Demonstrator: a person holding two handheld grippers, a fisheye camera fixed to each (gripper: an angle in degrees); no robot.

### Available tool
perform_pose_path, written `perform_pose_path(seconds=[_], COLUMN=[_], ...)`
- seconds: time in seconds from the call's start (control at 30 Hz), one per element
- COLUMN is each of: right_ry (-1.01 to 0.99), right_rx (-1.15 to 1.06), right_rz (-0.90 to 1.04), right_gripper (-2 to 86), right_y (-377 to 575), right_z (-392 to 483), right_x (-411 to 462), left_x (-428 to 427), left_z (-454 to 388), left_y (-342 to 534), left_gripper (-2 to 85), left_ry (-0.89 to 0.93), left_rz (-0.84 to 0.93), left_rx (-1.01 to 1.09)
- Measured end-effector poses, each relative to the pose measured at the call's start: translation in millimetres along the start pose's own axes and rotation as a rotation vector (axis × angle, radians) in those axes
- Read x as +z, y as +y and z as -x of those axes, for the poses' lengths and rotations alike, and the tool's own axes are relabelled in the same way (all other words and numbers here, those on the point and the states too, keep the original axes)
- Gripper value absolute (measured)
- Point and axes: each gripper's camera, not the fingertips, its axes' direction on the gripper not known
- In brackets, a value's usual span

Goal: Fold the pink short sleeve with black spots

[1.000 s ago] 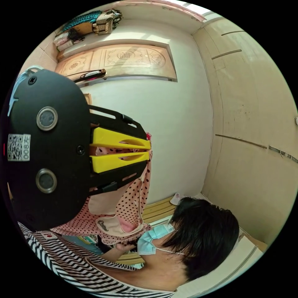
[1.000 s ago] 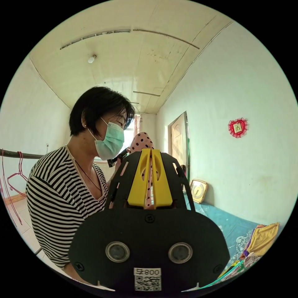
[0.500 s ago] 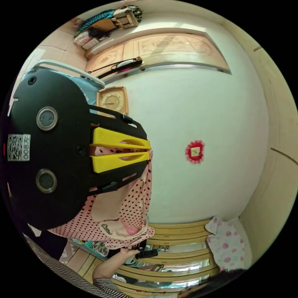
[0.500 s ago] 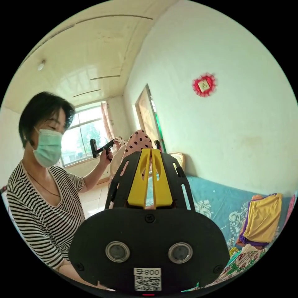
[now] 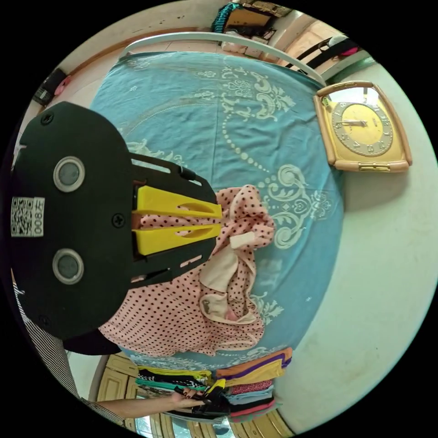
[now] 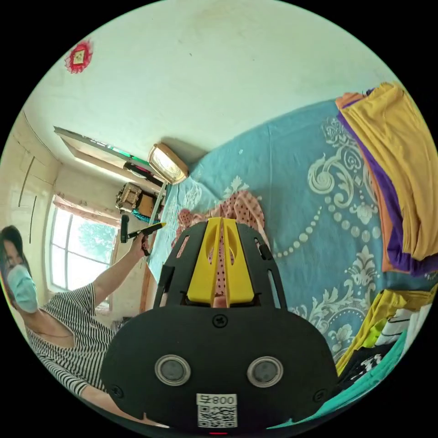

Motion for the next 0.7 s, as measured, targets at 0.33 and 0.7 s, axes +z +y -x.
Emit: perform_pose_path(seconds=[0.33,0.7], right_ry=[0.137,0.199], right_rx=[0.088,0.186], right_rz=[0.267,0.205], right_gripper=[6.0,8.5], right_y=[91,204], right_z=[-23,-32], right_x=[8,-11], left_x=[0,-16], left_z=[188,332], left_y=[132,296], left_gripper=[6.4,9.3], left_ry=[0.255,0.566], left_rz=[0.132,0.035], left_rx=[-0.186,-0.323])
